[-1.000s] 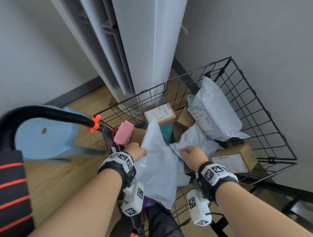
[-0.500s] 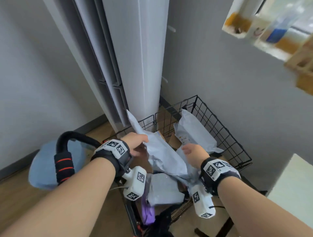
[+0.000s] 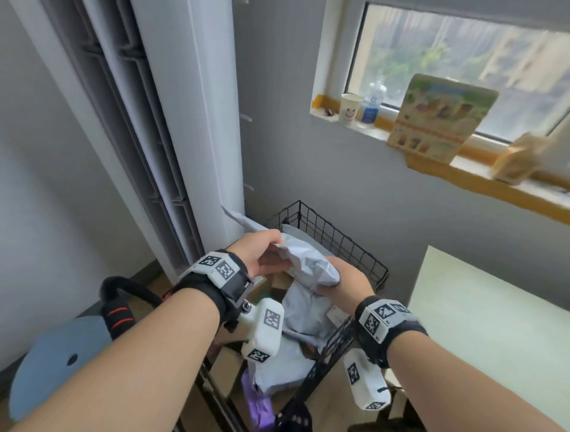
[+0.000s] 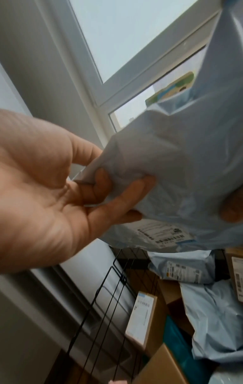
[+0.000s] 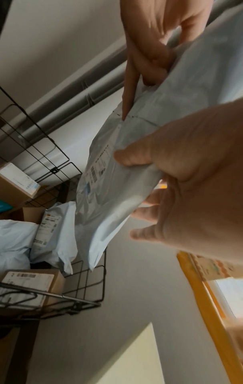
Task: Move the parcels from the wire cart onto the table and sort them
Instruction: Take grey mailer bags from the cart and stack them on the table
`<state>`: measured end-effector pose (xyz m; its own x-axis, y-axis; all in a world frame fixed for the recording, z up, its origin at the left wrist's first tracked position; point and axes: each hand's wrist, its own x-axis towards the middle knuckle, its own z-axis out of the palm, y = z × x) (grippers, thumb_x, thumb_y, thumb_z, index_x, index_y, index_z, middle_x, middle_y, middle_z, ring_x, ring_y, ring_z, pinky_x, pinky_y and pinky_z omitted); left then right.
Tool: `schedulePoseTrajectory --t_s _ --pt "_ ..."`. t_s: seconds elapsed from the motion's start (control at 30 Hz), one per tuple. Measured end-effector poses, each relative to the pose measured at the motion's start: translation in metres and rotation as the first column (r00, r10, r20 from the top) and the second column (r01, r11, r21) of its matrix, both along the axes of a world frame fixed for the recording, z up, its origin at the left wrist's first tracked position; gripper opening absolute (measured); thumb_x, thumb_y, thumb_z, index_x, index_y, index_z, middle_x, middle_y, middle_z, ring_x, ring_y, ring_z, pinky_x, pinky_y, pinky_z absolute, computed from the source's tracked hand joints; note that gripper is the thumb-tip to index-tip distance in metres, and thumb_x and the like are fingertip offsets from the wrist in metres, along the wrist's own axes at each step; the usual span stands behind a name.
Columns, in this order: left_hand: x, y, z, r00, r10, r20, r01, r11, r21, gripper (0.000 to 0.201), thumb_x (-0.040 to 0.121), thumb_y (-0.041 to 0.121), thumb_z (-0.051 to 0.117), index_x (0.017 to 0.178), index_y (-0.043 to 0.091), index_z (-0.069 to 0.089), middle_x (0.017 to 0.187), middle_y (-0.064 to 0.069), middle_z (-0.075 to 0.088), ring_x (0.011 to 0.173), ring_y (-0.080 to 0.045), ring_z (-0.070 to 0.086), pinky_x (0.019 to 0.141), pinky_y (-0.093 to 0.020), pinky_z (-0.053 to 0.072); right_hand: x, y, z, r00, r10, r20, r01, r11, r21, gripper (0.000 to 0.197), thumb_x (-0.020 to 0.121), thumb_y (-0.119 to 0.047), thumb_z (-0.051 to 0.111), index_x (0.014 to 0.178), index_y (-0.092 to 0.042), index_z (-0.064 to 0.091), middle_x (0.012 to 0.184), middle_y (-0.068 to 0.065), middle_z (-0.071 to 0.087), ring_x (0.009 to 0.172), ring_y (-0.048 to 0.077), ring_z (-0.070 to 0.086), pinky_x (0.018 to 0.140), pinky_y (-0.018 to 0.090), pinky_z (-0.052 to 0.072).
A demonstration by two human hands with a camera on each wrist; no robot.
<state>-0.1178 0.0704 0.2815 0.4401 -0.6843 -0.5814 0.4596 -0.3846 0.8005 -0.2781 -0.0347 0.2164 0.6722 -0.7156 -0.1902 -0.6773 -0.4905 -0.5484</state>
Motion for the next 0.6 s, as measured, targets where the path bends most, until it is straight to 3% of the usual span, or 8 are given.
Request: schedulePoseTrajectory --t_s 0.1,0.2,0.27,0.33,0.43,0.53,0.6 --pt "-0.021 -0.013 0.015 0.990 -0.117 0.077 0.120 0.992 -0.026 0.017 0.088 0.014 0.053 0.072 0.008 0.057 0.069 -0.010 0.069 0.060 -0.021 0.069 0.067 -0.030 0.056 -0.029 0.000 0.027 0.993 -0.111 0.037 0.113 0.992 -0.056 0.021 0.092 -0.025 0.050 0.108 -0.023 0.064 0.102 0.001 0.067 0.091 0.022 0.058 0.074 0.025 0.040" --pt "-0.047 -0.025 0.035 0.974 -0.191 0.123 0.201 0.976 -0.082 0.025 0.089 0.036 0.059 0.084 0.011 0.060 0.087 -0.011 0.072 0.076 -0.023 0.071 0.075 -0.031 0.054 -0.060 -0.007 0.055 0.966 -0.248 0.076 0.255 0.962 -0.094 0.022 0.094 -0.019 0.044 0.100 -0.013 0.065 0.093 0.007 0.065 0.081 0.025 0.054 0.069 0.028 0.039" --pt "-0.064 -0.036 0.048 0.965 -0.217 0.149 0.237 0.962 -0.137 0.044 0.085 0.054 0.059 0.094 0.011 0.064 0.097 -0.010 0.073 0.085 -0.024 0.072 0.075 -0.033 0.055 -0.084 -0.013 0.077 0.919 -0.343 0.195 0.360 0.931 -0.061 0.020 0.093 -0.017 0.047 0.093 -0.010 0.066 0.091 0.010 0.068 0.081 0.026 0.057 0.068 0.029 0.041" --pt "-0.079 -0.048 0.060 0.961 -0.214 0.174 0.247 0.949 -0.198 0.052 0.083 0.061 0.056 0.095 0.011 0.066 0.098 -0.009 0.074 0.089 -0.025 0.071 0.076 -0.036 0.056 -0.108 -0.020 0.098 0.846 -0.423 0.323 0.452 0.892 -0.016 0.016 0.093 -0.017 0.052 0.087 -0.014 0.066 0.083 0.007 0.066 0.078 0.024 0.056 0.067 0.026 0.038" --pt "-0.101 -0.070 0.075 0.959 -0.165 0.232 0.223 0.942 -0.250 0.049 0.086 0.056 0.056 0.100 0.009 0.063 0.100 -0.011 0.071 0.091 -0.026 0.068 0.075 -0.038 0.055 -0.146 -0.036 0.131 0.739 -0.506 0.445 0.539 0.840 0.059 0.008 0.089 -0.016 0.058 0.082 -0.016 0.062 0.080 0.005 0.065 0.078 0.025 0.060 0.068 0.028 0.045" --pt "-0.126 -0.091 0.083 0.930 -0.154 0.333 0.244 0.937 -0.249 0.043 0.091 0.034 0.060 0.123 0.007 0.052 0.108 -0.010 0.062 0.090 -0.022 0.061 0.068 -0.033 0.051 -0.184 -0.055 0.158 0.683 -0.521 0.511 0.563 0.822 0.086 0.010 0.084 -0.014 0.062 0.079 -0.007 0.065 0.080 0.009 0.067 0.076 0.023 0.061 0.068 0.032 0.049" --pt "-0.145 -0.107 0.082 0.912 -0.151 0.381 0.253 0.939 -0.234 0.050 0.088 0.024 0.066 0.131 0.008 0.046 0.119 -0.012 0.058 0.099 -0.024 0.057 0.077 -0.035 0.049 -0.210 -0.065 0.173 0.630 -0.529 0.568 0.566 0.814 0.131 0.011 0.082 -0.012 0.062 0.081 -0.003 0.067 0.078 0.008 0.067 0.073 0.019 0.060 0.068 0.032 0.049"
